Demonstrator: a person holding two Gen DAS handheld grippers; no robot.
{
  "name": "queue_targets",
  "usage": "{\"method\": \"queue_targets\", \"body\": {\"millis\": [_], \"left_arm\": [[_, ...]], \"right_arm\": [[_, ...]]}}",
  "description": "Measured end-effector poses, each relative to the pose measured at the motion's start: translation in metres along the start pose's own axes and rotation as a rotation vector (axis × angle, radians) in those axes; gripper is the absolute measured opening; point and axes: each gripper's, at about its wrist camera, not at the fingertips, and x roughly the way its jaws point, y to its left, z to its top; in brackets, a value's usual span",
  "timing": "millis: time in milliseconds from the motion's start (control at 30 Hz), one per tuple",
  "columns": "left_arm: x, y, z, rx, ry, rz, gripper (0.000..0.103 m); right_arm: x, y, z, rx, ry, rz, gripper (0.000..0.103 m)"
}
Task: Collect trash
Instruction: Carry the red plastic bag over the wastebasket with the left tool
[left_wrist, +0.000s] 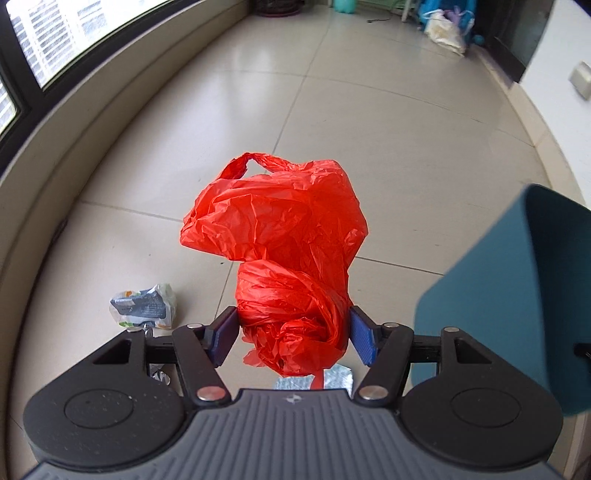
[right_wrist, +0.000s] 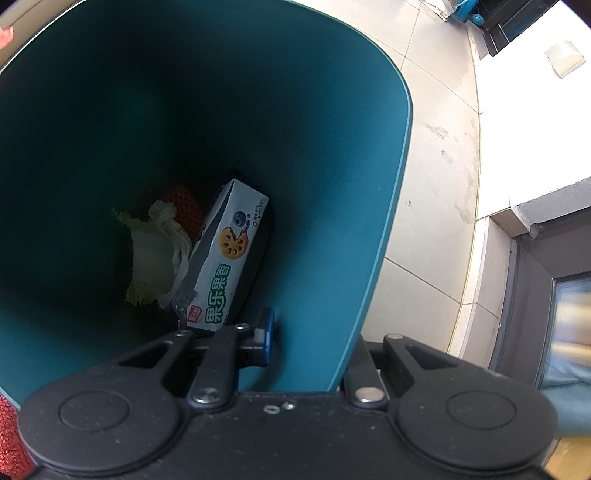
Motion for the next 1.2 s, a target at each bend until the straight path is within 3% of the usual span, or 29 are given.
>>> {"method": "queue_targets", "body": {"millis": [367, 533, 867, 1200], "left_arm": [[-0.076, -0.077, 0.011, 0.129, -0.032, -0.102, 0.063], [-0.087, -0.123, 0.015, 0.224, -0.04, -0.168, 0.063], [-0.041, -0.214, 0.002, 0.332, -0.002, -0.243, 0.063], [0.027, -0.245, -0.024, 0.329, 0.091, -0.25, 0.063]], "right_arm": [[-0.002, 0.0, 0.0, -0.005, -0.006, 0.004, 0.016], [-0.003, -0.001, -0.001, 0.001, -0.012, 0.01, 0.015], [-0.008, 0.0, -0.006, -0.005, -0.03, 0.006, 0.015], [-0.011, 0.003, -0.008, -0.001, -0.032, -0.001, 0.015]]}}
